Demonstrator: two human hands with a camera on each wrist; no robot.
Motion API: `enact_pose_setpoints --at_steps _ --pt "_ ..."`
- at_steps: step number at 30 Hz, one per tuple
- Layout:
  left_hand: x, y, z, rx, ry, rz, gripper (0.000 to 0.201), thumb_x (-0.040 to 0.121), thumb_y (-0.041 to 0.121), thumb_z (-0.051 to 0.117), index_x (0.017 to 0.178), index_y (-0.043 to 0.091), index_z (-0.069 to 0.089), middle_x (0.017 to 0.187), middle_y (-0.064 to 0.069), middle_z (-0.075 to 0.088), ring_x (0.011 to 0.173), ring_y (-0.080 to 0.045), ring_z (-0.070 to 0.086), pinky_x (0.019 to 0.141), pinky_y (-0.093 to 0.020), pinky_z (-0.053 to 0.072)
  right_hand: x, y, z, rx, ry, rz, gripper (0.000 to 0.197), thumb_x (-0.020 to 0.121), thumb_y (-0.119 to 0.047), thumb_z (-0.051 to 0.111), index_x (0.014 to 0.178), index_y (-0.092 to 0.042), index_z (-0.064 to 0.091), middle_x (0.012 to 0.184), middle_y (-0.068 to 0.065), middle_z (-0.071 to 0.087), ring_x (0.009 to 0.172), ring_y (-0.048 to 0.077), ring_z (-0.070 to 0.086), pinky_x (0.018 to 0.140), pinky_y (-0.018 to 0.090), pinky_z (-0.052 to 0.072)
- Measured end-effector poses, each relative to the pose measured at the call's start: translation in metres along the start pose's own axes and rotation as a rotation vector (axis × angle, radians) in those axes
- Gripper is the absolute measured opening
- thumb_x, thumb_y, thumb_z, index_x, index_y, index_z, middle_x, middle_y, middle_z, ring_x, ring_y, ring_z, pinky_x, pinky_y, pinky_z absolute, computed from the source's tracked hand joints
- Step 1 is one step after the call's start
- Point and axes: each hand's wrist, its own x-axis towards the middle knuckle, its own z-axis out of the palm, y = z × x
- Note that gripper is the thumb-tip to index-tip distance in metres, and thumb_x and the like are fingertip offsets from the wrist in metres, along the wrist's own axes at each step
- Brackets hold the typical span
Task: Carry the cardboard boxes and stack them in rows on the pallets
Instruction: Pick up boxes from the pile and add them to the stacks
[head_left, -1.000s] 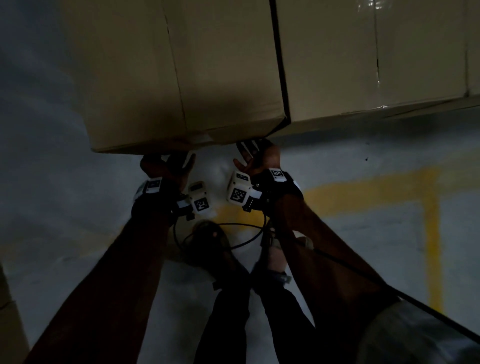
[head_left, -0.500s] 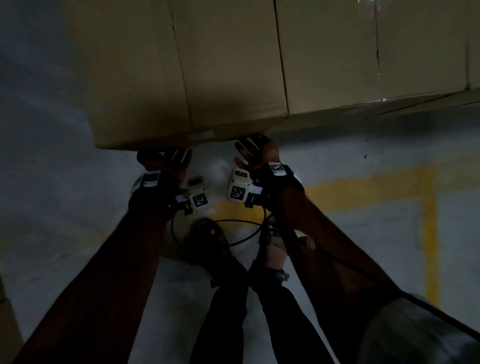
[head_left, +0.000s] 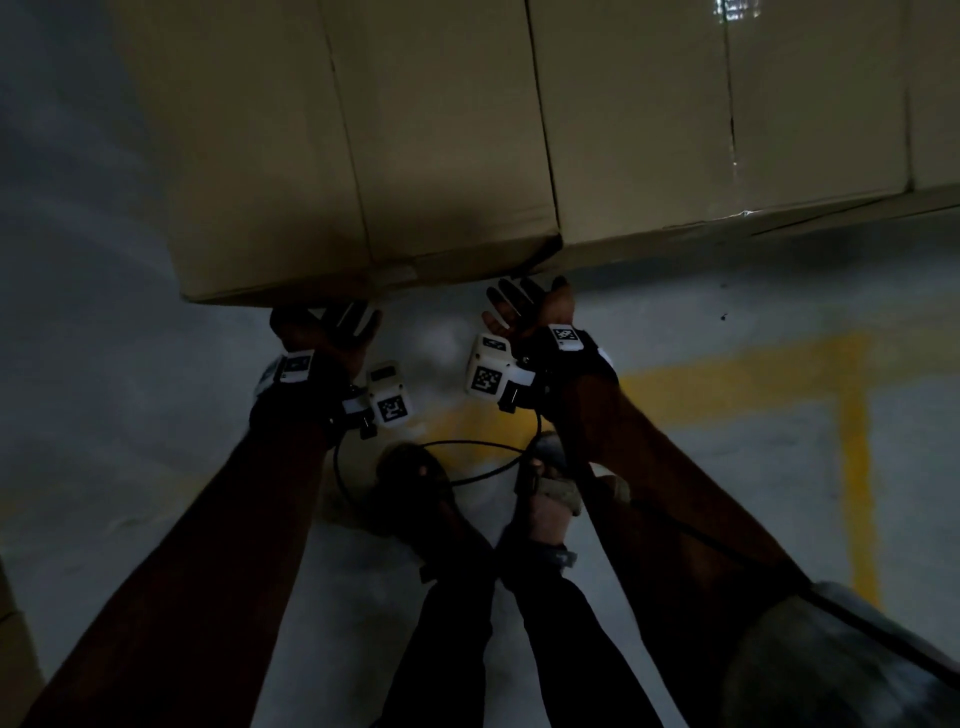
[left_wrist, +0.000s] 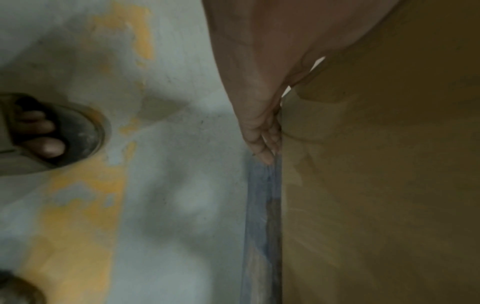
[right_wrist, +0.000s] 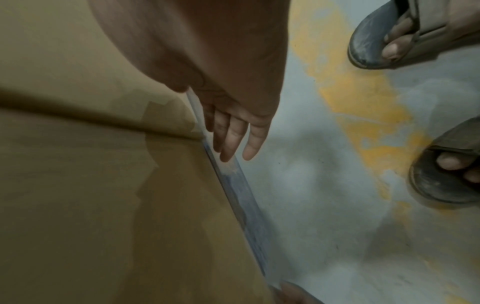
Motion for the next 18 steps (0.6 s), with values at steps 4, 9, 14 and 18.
enact_pose_setpoints --at_steps 4,9,14,18 --pt "-0.008 -0.017 -0.012 -0.023 -0.045 -0.036 0.068 0.099 0.070 0.042 0.158 0.040 0.029 0.143 -0.018 0.053 0.121 -0.043 0.064 0.089 -0.059 0.055 0.004 -0.020 -0.008 0.131 0.047 -0.030 0.075 0.105 -0.066 0.023 0.160 -0.015 0.031 0.157 0.014 0.046 0.141 0.034 0.046 0.117 0.053 0.035" --pt "-0.047 -0.066 0.026 -0.054 -0.098 -0.062 0.070 0.106 0.061 0.028 0.162 0.021 0.018 0.161 -0.019 0.034 0.146 -0.040 0.038 0.117 -0.052 0.032 0.010 -0.050 -0.018 0.262 0.025 -0.068 0.091 0.096 -0.078 0.026 0.161 -0.015 0.029 0.160 0.015 0.039 0.146 0.036 0.039 0.116 0.054 0.032" --pt "-0.072 -0.110 0.078 0.074 -0.187 -0.273 0.054 0.112 0.041 0.023 0.135 -0.001 0.049 0.163 -0.025 0.029 0.151 -0.038 0.029 0.113 -0.046 0.031 0.009 -0.077 -0.020 0.295 0.008 -0.028 0.084 0.098 -0.073 0.025 0.160 -0.017 0.029 0.161 0.020 0.035 0.147 0.039 0.034 0.102 0.050 0.032" --pt "-0.066 -0.130 0.100 0.038 -0.130 -0.279 0.057 0.113 0.032 0.015 0.158 -0.002 0.021 0.166 -0.021 0.023 0.153 -0.034 0.025 0.112 -0.041 0.031 0.022 -0.080 -0.033 0.288 -0.048 -0.018 0.074 0.096 -0.063 0.029 0.155 -0.020 0.040 0.153 0.018 0.046 0.141 0.038 0.042 0.113 0.053 0.034"
